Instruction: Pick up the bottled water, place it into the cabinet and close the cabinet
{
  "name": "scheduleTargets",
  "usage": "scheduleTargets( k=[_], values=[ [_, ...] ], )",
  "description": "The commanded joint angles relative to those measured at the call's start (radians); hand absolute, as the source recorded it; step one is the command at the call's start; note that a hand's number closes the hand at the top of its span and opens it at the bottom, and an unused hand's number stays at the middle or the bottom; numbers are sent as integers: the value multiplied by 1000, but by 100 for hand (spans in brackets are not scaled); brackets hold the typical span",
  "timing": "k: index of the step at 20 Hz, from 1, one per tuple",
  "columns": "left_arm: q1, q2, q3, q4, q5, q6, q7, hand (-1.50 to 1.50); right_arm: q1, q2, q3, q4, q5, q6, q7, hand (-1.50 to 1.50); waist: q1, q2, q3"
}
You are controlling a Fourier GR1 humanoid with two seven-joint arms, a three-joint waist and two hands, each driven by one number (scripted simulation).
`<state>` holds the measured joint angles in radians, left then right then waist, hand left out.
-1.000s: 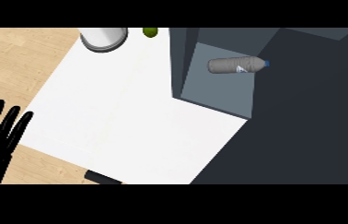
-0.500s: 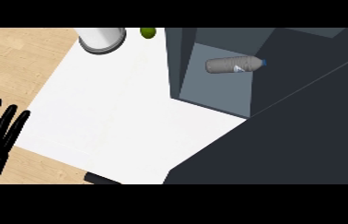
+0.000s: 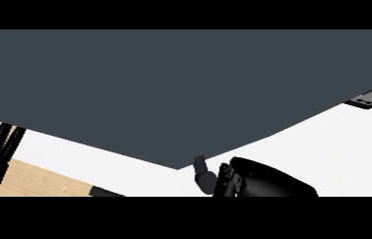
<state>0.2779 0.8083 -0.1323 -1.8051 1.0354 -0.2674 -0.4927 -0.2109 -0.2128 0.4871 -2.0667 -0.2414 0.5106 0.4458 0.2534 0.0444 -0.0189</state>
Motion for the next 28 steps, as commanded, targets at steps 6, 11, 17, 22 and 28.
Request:
scheduleTargets(
  k=[6, 11, 17, 22, 28],
  values=[
    [7, -4, 20, 22, 11, -6, -5, -150, -385, 208, -77, 383, 43, -196, 179, 150, -22, -9, 10],
    [21, 3, 40, 51, 23, -39, -11, -150, -581, 211, -183, 575, 118, -351, 122, 150, -42, -7, 12],
    [55, -4, 59, 54, 25, -49, -30, -150, -736, 212, -263, 767, 126, -524, 68, 150, -53, -12, 15],
    [52, -15, 50, 57, 16, -52, -31, -150, -774, 213, -281, 844, 83, -604, 24, 150, -81, -5, 16],
    [91, -8, 61, 50, 26, -66, -30, -150, -813, 213, -251, 931, -18, -718, -24, -150, -84, -8, 17]
  ],
)
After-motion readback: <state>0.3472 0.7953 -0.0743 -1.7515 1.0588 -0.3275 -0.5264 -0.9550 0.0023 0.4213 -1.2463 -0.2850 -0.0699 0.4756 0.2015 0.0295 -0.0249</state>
